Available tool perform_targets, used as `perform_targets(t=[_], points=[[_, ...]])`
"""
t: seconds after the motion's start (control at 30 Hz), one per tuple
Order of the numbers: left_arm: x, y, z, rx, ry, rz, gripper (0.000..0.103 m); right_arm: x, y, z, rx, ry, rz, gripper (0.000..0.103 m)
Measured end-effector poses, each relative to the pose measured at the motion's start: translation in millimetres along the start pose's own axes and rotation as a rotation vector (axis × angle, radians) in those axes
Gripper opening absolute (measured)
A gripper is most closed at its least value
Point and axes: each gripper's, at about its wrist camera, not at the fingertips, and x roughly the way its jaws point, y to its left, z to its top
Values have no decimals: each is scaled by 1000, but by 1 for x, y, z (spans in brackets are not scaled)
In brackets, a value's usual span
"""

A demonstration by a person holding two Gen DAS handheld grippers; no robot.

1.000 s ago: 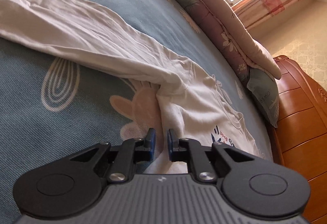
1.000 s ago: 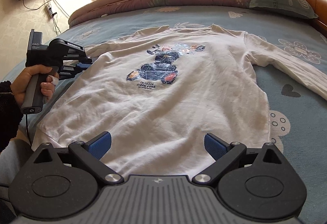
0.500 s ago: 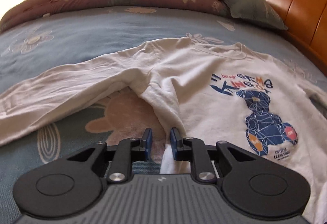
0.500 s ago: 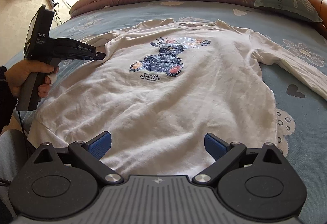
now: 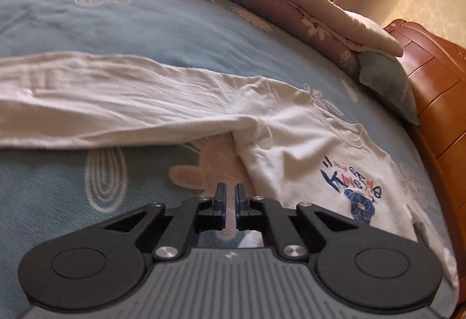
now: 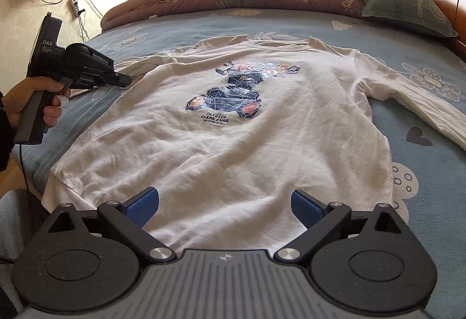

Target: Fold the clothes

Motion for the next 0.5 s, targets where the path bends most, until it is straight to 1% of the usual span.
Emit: perform_targets(t=[0.1, 0.2, 0.3, 0.4, 0.43, 0.5], points=[[14, -5, -9, -45, 35, -66, 5, -1, 3, -1, -23, 6, -6, 100], [21, -8, -14, -61, 34, -96, 5, -2, 1, -1, -18, 10, -14, 100], [22, 4, -11, -136, 31, -133, 10, -2, -3, -1, -2, 11, -22, 100], [18, 16, -9, -203, 27, -170, 19, -1, -3, -1, -5, 12, -19, 100], [18, 19, -9, -221, 29, -186, 23, 0, -3, -1, -7, 14, -18, 100], [19, 20, -9, -225, 36, -202, 25, 2, -2, -1, -11, 21, -15, 100]])
